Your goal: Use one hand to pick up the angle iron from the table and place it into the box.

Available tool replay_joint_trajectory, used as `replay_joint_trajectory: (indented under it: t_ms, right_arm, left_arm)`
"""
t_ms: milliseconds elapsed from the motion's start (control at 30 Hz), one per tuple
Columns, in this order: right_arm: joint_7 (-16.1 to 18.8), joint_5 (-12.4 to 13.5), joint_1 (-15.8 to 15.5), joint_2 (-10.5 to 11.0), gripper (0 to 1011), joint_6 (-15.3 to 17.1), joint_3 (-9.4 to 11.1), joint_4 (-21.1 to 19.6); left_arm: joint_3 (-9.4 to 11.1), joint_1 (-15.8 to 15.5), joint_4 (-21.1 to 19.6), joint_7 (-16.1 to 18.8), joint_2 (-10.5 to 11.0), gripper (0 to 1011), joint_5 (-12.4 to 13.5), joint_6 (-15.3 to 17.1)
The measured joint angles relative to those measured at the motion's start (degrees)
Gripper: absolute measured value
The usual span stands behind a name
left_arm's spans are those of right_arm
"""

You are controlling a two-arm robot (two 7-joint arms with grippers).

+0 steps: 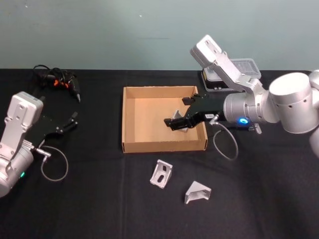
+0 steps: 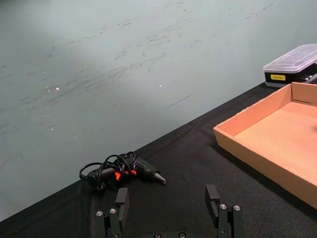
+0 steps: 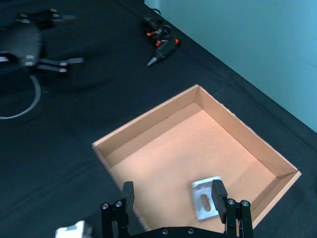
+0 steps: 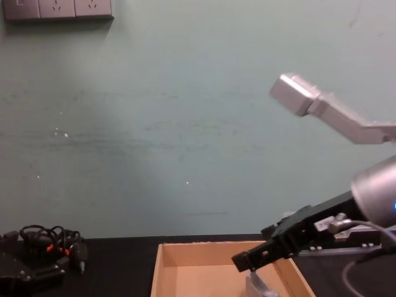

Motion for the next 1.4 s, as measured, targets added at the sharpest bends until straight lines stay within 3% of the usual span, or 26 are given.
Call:
replay_joint_trajectory:
  t_ms: [167,300,400,600,833,1033,1167,1400]
  right_arm:
    - [-1.3,2.01,-6.38,5.25,1003,2.43,2.8,-12.01]
    - [-2.31,3.82,-9.89,7.41,1003,3.6,4.64,-17.04]
    - [-3.81,6.54,-14.82,9.96,1003,4.83,6.97,-22.91]
    - [-6.06,10.14,-20.97,13.22,1003,7.06,9.55,-29.19]
    - [-8.78,11.86,-26.2,16.09,1003,7.83,10.73,-33.77]
    - [-11.4,11.31,-28.73,17.43,1003,9.51,9.97,-35.6]
    - [-12.14,10.6,-29.29,17.35,1003,10.26,9.4,-35.66]
    - [-13.08,9.35,-29.9,15.28,1003,11.25,8.76,-33.62]
  left_arm:
    - [0.0,0.0,0.0,0.0,0.0,1011,0.0,0.0]
    - [0.0,0.0,0.0,0.0,0.0,1011,0.0,0.0]
    - [0.0,0.0,0.0,0.0,0.0,1012,0.0,0.0]
    - [0.0,0.0,0.0,0.0,0.0,1011,0.0,0.0]
    - [0.0,0.0,0.0,0.0,0.0,1011,0.0,0.0]
    - [0.0,0.0,0.0,0.0,0.0,1011,0.0,0.0]
    - [0.0,0.0,0.0,0.0,0.0,1011,0.0,0.0]
    - [0.0,0.0,0.0,0.0,0.0,1012,0.0,0.0]
